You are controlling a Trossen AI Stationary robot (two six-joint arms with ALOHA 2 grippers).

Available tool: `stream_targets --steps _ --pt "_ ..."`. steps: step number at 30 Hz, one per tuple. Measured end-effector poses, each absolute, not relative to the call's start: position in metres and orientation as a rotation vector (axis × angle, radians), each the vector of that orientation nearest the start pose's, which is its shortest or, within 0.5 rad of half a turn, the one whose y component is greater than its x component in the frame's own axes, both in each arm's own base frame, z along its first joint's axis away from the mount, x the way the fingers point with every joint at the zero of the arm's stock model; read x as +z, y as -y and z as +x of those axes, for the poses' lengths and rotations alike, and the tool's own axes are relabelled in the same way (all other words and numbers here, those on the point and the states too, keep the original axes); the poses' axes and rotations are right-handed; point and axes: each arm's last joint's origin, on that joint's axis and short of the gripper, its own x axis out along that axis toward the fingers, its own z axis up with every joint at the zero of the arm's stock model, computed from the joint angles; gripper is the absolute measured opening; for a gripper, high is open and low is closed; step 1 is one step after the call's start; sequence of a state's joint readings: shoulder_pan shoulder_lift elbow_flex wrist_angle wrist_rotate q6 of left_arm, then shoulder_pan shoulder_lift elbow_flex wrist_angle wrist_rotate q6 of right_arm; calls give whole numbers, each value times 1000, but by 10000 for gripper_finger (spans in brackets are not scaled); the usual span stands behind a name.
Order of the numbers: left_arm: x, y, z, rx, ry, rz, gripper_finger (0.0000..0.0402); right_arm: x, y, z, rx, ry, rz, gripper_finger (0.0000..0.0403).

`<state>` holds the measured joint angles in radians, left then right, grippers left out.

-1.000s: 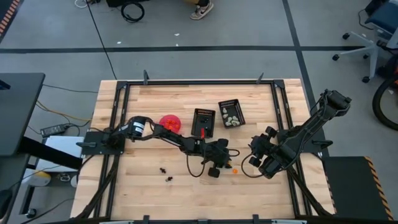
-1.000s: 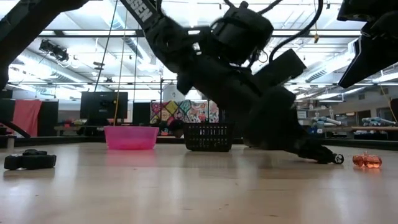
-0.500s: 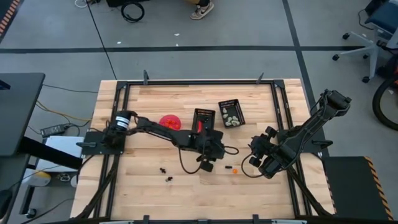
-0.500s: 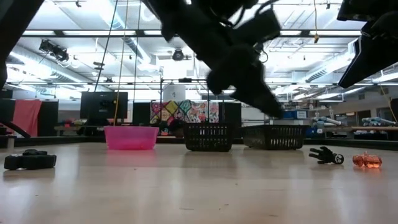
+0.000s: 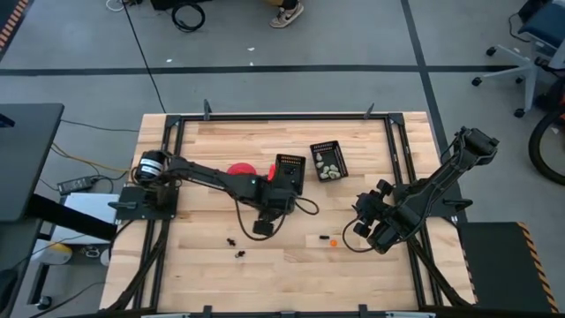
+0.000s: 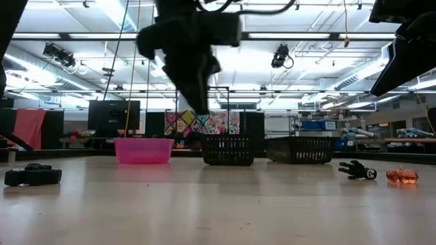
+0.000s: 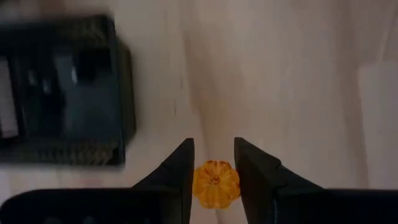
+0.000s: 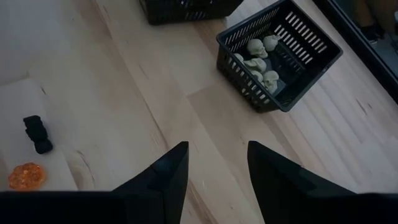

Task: Sort Halloween decoration
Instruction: Put the orange pumpkin toy into the red bowl

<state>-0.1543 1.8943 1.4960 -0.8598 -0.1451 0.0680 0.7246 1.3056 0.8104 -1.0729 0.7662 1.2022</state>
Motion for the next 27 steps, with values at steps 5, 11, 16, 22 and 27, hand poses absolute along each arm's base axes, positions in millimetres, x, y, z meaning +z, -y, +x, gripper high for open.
stream_targets --steps 5,11,16,22,27 --pt "226 49 360 99 -1395 254 101 206 -115 160 -639 -878 18 169" --pt "226 37 346 338 -1499 338 112 206 -116 162 -629 -865 21 169" --pt "225 27 343 393 -1530 327 113 206 -117 163 -613 -860 19 169" --pt "191 5 324 447 -1659 339 114 206 -118 163 -604 -859 17 169" --pt "161 -7 309 499 -1702 380 115 207 -118 164 -604 -845 7 169"
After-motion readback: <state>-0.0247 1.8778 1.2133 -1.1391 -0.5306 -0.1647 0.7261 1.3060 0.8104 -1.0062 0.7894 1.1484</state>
